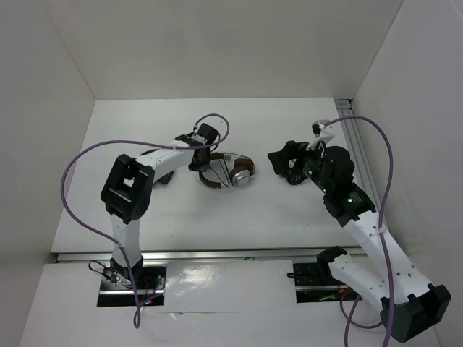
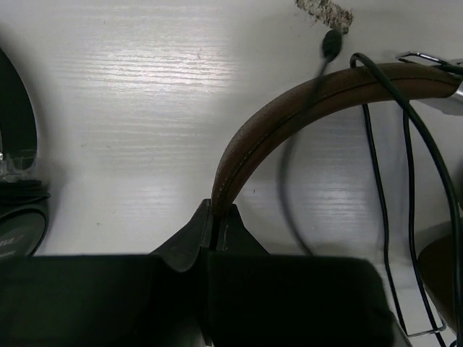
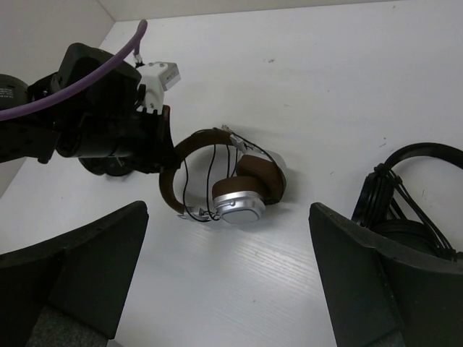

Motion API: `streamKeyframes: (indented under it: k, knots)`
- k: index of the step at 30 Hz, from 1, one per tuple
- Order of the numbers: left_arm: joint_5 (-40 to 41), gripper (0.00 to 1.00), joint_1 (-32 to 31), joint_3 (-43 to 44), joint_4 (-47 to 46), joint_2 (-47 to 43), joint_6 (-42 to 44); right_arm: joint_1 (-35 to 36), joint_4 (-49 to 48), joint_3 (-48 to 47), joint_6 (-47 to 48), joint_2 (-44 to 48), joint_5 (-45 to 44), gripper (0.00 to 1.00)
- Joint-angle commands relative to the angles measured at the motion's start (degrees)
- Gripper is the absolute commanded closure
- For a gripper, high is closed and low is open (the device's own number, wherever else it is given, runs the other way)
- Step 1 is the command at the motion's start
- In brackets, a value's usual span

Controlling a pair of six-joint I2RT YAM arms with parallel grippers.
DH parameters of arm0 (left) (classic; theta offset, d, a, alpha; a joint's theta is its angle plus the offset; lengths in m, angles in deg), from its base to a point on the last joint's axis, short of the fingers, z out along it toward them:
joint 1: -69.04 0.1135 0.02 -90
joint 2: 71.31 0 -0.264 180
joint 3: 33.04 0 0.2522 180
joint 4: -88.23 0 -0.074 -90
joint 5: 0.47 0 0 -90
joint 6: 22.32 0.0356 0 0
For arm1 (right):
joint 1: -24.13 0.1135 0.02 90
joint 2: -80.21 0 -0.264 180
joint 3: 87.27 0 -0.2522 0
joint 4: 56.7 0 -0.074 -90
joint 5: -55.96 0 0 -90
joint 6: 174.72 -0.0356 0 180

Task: Wrap the headphones

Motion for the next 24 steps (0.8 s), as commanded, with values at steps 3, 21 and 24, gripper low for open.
streamKeyframes:
  k: [3,21,24]
  knots:
    - [0.54,0.7,-0.67,-1.07,-4.44,-0.6,-3.59,-0.07,0.37,0.6,-0.29,1.36,2.65,0.0]
    - [3.8,0.0,-4.18,8.07,12.78,-11.15,-7.12,4.5,14.16,-10.82,-1.96,4.09,2.48,0.0]
    - [3.8,0.0,-5.93,8.78,14.98,-14.47,-7.65,4.5,15.92,-11.88,-1.96,4.61,2.48,0.0]
